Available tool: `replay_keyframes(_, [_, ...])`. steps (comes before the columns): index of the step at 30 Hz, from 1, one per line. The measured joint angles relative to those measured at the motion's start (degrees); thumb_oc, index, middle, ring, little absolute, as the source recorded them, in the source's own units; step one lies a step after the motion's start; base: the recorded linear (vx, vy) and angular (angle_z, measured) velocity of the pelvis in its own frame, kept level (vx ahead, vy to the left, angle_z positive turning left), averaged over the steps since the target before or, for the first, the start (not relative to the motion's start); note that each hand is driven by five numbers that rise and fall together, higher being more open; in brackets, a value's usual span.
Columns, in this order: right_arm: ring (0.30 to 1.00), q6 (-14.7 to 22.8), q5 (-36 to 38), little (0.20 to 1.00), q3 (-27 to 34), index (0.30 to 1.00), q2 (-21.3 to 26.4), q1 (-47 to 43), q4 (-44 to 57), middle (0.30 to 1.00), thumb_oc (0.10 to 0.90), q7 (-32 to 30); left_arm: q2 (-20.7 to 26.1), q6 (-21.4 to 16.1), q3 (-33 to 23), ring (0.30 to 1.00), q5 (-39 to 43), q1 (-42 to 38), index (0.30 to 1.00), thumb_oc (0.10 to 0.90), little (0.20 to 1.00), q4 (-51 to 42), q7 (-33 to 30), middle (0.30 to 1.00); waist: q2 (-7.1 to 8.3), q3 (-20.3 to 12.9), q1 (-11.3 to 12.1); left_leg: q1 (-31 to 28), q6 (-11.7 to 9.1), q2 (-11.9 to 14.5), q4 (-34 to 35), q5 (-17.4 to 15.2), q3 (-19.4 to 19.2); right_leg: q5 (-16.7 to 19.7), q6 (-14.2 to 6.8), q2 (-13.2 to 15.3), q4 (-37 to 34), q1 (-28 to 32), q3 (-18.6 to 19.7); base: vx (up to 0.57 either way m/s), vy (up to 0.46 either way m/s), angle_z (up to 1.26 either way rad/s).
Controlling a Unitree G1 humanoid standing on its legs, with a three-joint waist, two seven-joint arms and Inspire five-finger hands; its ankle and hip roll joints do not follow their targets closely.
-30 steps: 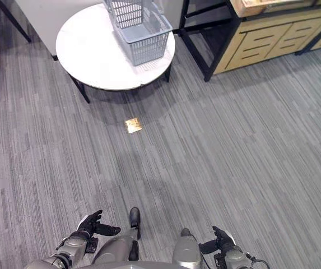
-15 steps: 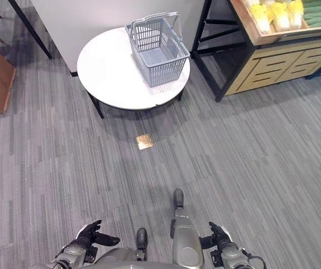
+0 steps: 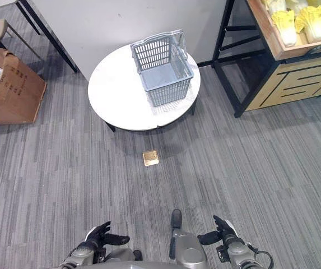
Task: Get the vegetables into the basket
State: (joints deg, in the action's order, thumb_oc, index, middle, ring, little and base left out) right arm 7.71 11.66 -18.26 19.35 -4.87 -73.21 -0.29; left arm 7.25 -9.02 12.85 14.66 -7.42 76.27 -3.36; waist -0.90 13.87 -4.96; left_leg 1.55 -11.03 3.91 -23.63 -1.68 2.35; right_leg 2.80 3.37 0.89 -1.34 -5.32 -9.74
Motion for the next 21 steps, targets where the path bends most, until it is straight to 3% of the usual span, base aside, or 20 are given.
replay_keyframes(1, [1.0, 0.0, 0.0, 1.0, 0.0, 1.0, 0.0, 0.4, -0.7, 1.0, 0.9, -0.1, -0.1, -0.1, 0.0, 1.0, 0.0, -0.4, 1.0, 0.9, 1.0, -0.1, -0.1, 1.0, 0.74, 0.4, -0.1, 0.6, 0.0, 0.3, 2.3, 0.0, -0.4, -0.2, 0.1, 0.0, -1.2, 1.0, 0.0, 0.22, 0.008, 0.18])
replay_keyframes(4, [1.0, -0.7, 0.0, 1.0, 0.1, 1.0, 0.3, 0.6, -1.8, 1.0, 0.9, -0.3, 0.4, -0.3, 2.2, 1.0, 0.0, -1.2, 1.0, 0.9, 1.0, -0.9, -0.5, 1.0, 0.68, 1.1, 0.1, 3.4, 1.2, 2.4, 29.2, 4.6, -4.4, 0.1, -0.3, -0.2, -3.9, 2.1, 0.7, 0.23, 0.086, 0.02])
replay_keyframes(7, [1.0, -0.8, -0.1, 1.0, 0.1, 1.0, 0.4, 0.4, -2.3, 1.0, 0.9, -0.9, 1.3, -0.2, 2.2, 1.0, 0.0, -1.5, 1.0, 0.9, 1.0, -2.0, -0.7, 1.0, -0.54, 1.4, 1.3, 8.8, 0.1, 5.3, 29.2, 10.8, -4.4, -0.2, -0.6, -2.1, -4.0, 2.6, 3.2, 0.29, 0.151, -0.52])
replay_keyframes(10, [1.0, -0.8, -0.2, 1.0, 0.5, 1.0, 0.4, -0.2, -3.0, 1.0, 0.9, -1.0, 1.4, -0.3, 1.3, 1.0, 0.0, -1.7, 1.0, 0.9, 1.0, -2.0, -0.6, 1.0, -0.81, 1.6, 1.4, 9.6, 0.2, 5.5, 29.2, 12.3, -2.7, -1.0, -1.1, -2.4, -3.7, 4.1, 6.2, 0.3, 0.262, -0.76])
replay_keyframes(11, [1.0, -0.7, -0.6, 1.0, 2.2, 1.0, 1.0, 1.2, -3.3, 1.0, 0.9, -1.3, 0.9, -0.2, 1.0, 1.0, 0.0, -0.9, 1.0, 0.9, 1.0, -1.9, -0.5, 1.0, -1.56, 1.1, 1.4, 8.7, 1.8, 5.3, 28.8, 13.3, -4.5, -1.6, -2.5, -2.0, -3.6, 6.7, 9.0, 0.2, 0.252, -0.89])
replay_keyframes(13, [1.0, -0.5, -0.6, 1.0, 3.8, 1.0, 2.4, 3.9, -2.7, 1.0, 0.9, -1.3, 0.0, -0.2, 1.3, 1.0, -0.1, -0.2, 1.0, 0.9, 1.0, -1.8, -0.5, 1.0, -3.11, 0.2, 0.6, 8.7, 3.6, 4.4, 26.8, 13.9, -5.5, -3.2, -4.6, -1.4, -3.5, 8.0, 9.8, 0.17, 0.304, -0.54])
replay_keyframes(15, [1.0, -1.1, -0.6, 1.0, 4.2, 1.0, 0.5, 5.0, -2.9, 1.0, 0.9, -1.2, 1.6, -0.2, 1.0, 1.0, 0.0, -0.5, 1.0, 0.9, 1.0, -1.6, -0.8, 1.0, -0.56, 0.4, 0.9, 6.7, 8.0, 1.1, 28.7, 12.2, -8.8, -5.2, -6.8, 2.2, 2.9, 4.4, 12.2, 0.15, 0.316, -0.44])
replay_keyframes(18, [1.0, -1.3, -0.6, 1.0, 2.8, 1.0, -1.8, 4.8, -2.2, 1.0, 0.9, -0.9, 3.9, -0.1, 1.2, 1.0, 0.0, -1.0, 1.0, 0.9, 1.0, -1.5, -1.3, 1.0, 1.46, 0.5, 1.0, 6.0, 10.6, -1.3, 28.7, 10.4, -11.0, -5.7, -7.7, 4.6, 7.8, 1.7, 13.2, 0.09, 0.153, -0.34])
replay_keyframes(20, [1.0, -1.3, -1.8, 1.0, 1.7, 1.0, -2.5, 3.8, -2.2, 1.0, 0.9, -1.1, 5.6, -0.4, 1.5, 1.0, 0.0, -2.0, 1.0, 0.9, 1.0, -1.6, -1.6, 1.0, 2.19, 0.4, 1.4, 5.7, 12.2, -3.8, 28.7, 8.7, -11.0, -6.0, -10.5, 6.9, 11.1, 0.4, 14.4, 0.14, 0.195, 0.03])
replay_keyframes(21, [1.0, -1.7, -1.8, 1.0, 1.7, 1.0, -2.2, 3.0, -2.7, 1.0, 0.9, -1.2, 6.0, -0.5, 1.6, 1.0, 0.0, -2.0, 1.0, 0.9, 1.0, -1.6, -1.7, 1.0, 2.25, 0.5, 1.9, 5.5, 12.6, -4.3, 28.7, 8.3, -11.2, -6.2, -10.8, 7.4, 13.2, -0.6, 14.8, 0.09, 0.131, -0.04])
